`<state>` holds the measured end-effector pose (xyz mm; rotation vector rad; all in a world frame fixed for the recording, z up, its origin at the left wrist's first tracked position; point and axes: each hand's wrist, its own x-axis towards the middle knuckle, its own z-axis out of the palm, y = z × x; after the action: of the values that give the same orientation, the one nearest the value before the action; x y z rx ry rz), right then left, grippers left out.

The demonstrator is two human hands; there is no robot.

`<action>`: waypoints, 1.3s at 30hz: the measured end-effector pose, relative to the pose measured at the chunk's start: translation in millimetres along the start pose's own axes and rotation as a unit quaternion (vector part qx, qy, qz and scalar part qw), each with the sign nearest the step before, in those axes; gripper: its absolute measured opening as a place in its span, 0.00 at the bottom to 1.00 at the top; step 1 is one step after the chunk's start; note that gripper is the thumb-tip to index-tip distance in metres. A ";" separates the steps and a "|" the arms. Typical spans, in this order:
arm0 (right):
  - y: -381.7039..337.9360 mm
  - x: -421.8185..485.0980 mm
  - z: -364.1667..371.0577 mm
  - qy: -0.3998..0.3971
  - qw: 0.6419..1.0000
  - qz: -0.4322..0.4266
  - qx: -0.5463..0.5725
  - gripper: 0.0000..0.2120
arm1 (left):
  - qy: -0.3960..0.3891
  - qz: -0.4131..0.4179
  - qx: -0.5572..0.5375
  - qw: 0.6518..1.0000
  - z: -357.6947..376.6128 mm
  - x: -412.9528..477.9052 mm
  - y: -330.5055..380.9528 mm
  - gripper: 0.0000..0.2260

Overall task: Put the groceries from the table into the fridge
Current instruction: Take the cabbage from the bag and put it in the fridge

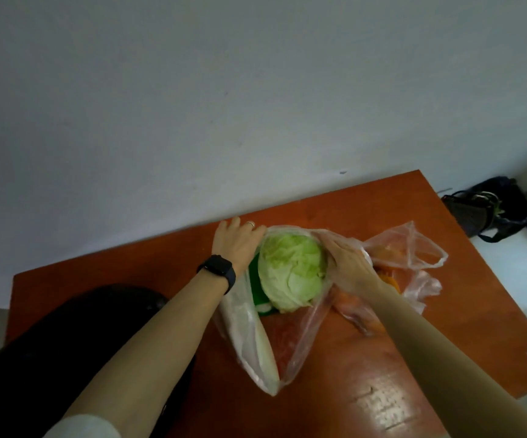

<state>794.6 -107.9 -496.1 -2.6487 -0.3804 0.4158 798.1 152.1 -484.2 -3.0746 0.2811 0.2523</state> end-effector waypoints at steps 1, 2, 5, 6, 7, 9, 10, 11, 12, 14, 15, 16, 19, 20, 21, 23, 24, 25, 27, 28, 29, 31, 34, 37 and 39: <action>6.8 6.7 -1.5 -0.007 1.000 0.009 0.008 0.31 | -0.011 -0.017 -0.018 1.000 6.2 8.2 3.0 0.15; 14.3 13.8 -2.9 -0.017 0.999 0.019 0.028 0.30 | -0.024 -0.034 -0.040 0.998 11.3 16.4 6.2 0.16; 40.7 32.8 0.0 -0.067 0.995 0.037 0.067 0.32 | -0.071 -0.060 -0.088 0.992 25.5 38.2 8.3 0.20; 47.5 36.8 5.0 -0.082 0.994 0.041 0.062 0.32 | -0.093 -0.059 -0.097 0.989 30.0 44.1 5.1 0.20; 49.8 38.1 8.4 -0.088 0.993 0.043 0.060 0.31 | -0.115 -0.055 -0.102 0.987 35.2 48.9 0.4 0.21; 52.1 38.6 16.9 -0.063 0.995 0.030 0.076 0.29 | -0.142 -0.042 -0.109 0.983 47.9 54.1 -9.7 0.21; 52.1 38.6 19.9 -0.040 0.996 0.013 0.084 0.28 | -0.146 -0.038 -0.114 0.982 53.8 54.7 -14.1 0.21; 53.3 38.8 22.7 -0.019 0.996 -0.004 0.086 0.27 | -0.146 -0.032 -0.117 0.982 59.2 54.5 -17.6 0.20; 55.4 40.0 25.7 -0.002 0.995 -0.016 0.094 0.26 | -0.145 -0.027 -0.117 0.982 64.1 53.6 -19.8 0.20; 60.9 44.7 29.9 0.014 0.990 0.015 0.137 0.21 | -0.145 -0.027 -0.117 0.982 73.4 48.5 -20.5 0.21; 62.5 48.2 30.4 0.015 0.985 0.050 0.164 0.18 | -0.147 -0.029 -0.121 0.981 77.7 44.9 -19.2 0.21; 63.7 51.8 30.3 0.020 0.975 0.088 0.203 0.16 | -0.148 -0.032 -0.131 0.980 82.4 41.9 -18.3 0.21; 56.7 48.4 22.8 0.061 0.916 0.177 0.355 0.12 | -0.097 -0.071 -0.251 0.961 91.3 33.7 -15.7 0.20; 50.2 41.2 19.9 0.081 0.901 0.195 0.378 0.11 | -0.067 -0.102 -0.327 0.937 88.2 32.1 -14.5 0.19; 41.7 32.2 18.1 0.101 0.899 0.200 0.377 0.09 | -0.034 -0.135 -0.403 0.905 81.4 30.7 -12.3 0.17; 21.2 13.0 19.1 0.130 0.905 0.178 0.365 0.10 | 0.047 -0.186 -0.502 0.843 60.8 28.0 -3.8 0.16; 9.6 4.9 20.4 0.147 0.905 0.155 0.368 0.10 | 0.088 -0.194 -0.517 0.829 47.7 26.4 3.4 0.16; -1.0 -0.6 22.1 0.172 0.908 0.129 0.361 0.11 | 0.119 -0.189 -0.527 0.820 35.3 24.9 11.5 0.15; -15.5 -3.8 27.7 0.215 0.916 0.098 0.324 0.14 | 0.129 -0.151 -0.555 0.808 19.5 25.0 28.5 0.11; -20.0 -3.3 29.7 0.212 0.919 0.110 0.314 0.16 | 0.103 -0.128 -0.566 0.808 17.0 25.9 36.3 0.10; -23.9 -2.1 29.9 0.190 0.922 0.133 0.311 0.21 | 0.067 -0.107 -0.572 0.810 16.3 26.5 43.4 0.12; -25.9 1.7 30.6 0.121 0.937 0.164 0.283 0.30 | -0.008 -0.098 -0.588 0.803 22.4 27.2 51.1 0.17; -26.7 10.2 26.9 0.032 0.966 0.154 0.207 0.42 | -0.055 -0.139 -0.620 0.771 33.6 28.1 47.0 0.20; -24.8 15.4 24.8 0.006 0.971 0.146 0.191 0.49 | -0.097 -0.147 -0.610 0.773 41.0 34.9 35.6 0.22; -22.4 11.3 28.0 0.032 0.969 0.137 0.204 0.49 | -0.136 -0.145 -0.608 0.768 42.4 42.1 28.8 0.26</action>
<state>790.9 -74.5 -512.7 -2.3027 0.0906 0.4390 827.0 118.9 -533.8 -4.0817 -0.6650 1.3073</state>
